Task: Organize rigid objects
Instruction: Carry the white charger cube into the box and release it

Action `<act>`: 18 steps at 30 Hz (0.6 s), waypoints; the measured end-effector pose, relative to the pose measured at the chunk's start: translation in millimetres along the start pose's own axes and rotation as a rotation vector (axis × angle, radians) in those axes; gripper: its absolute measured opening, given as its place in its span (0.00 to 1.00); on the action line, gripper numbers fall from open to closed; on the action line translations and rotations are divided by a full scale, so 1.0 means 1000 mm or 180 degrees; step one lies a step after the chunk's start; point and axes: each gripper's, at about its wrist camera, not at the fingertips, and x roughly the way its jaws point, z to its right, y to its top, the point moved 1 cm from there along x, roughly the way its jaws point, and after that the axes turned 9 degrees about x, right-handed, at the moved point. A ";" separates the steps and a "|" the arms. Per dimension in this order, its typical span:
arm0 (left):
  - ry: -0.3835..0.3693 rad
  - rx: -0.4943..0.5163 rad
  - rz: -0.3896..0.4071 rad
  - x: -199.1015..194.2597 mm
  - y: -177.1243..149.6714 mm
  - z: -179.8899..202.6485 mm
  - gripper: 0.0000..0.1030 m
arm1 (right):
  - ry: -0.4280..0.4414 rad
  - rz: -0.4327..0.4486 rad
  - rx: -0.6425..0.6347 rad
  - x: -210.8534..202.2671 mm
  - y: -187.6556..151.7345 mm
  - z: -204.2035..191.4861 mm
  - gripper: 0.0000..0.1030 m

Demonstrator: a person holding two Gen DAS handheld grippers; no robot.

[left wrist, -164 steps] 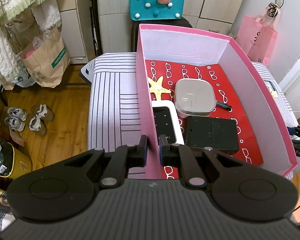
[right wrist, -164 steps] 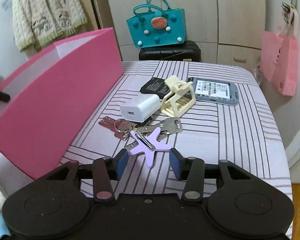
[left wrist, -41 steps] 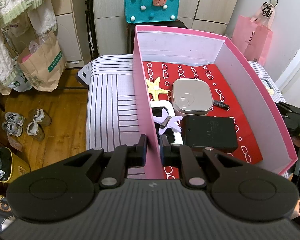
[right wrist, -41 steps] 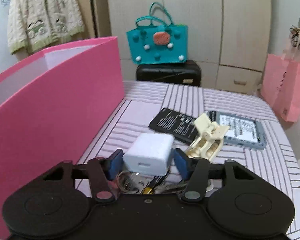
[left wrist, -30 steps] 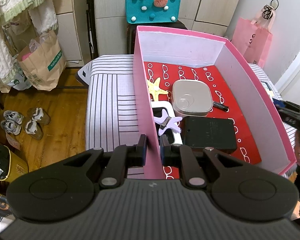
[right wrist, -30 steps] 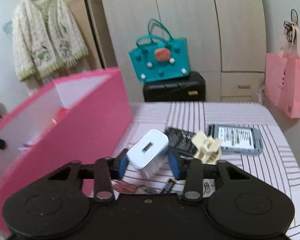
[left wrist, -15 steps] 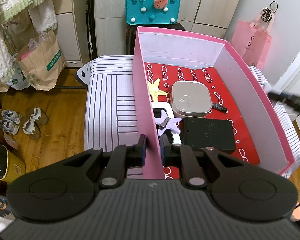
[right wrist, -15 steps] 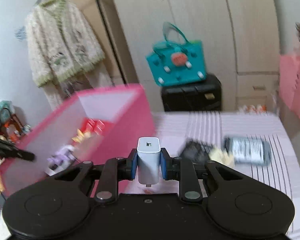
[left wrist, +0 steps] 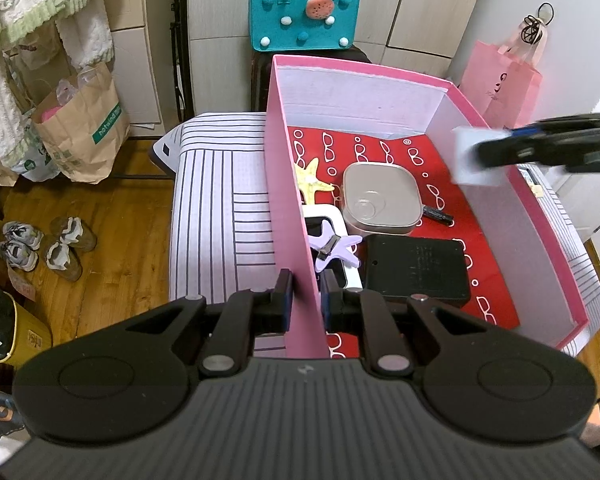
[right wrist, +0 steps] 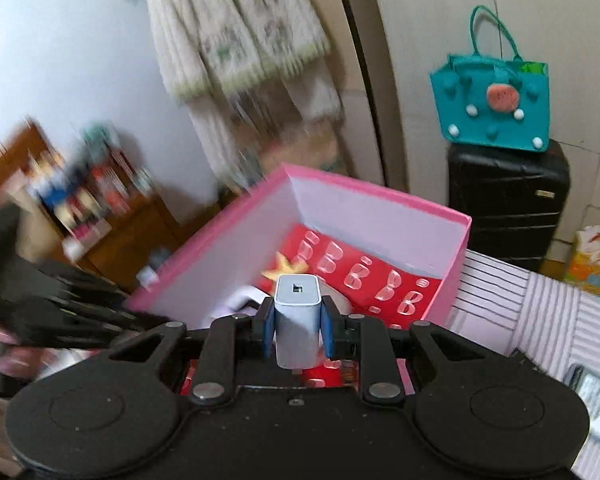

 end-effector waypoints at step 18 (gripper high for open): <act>-0.0088 -0.0047 0.0006 0.000 0.000 -0.005 0.14 | -0.0850 -0.0078 -0.0808 0.019 0.011 -0.015 0.45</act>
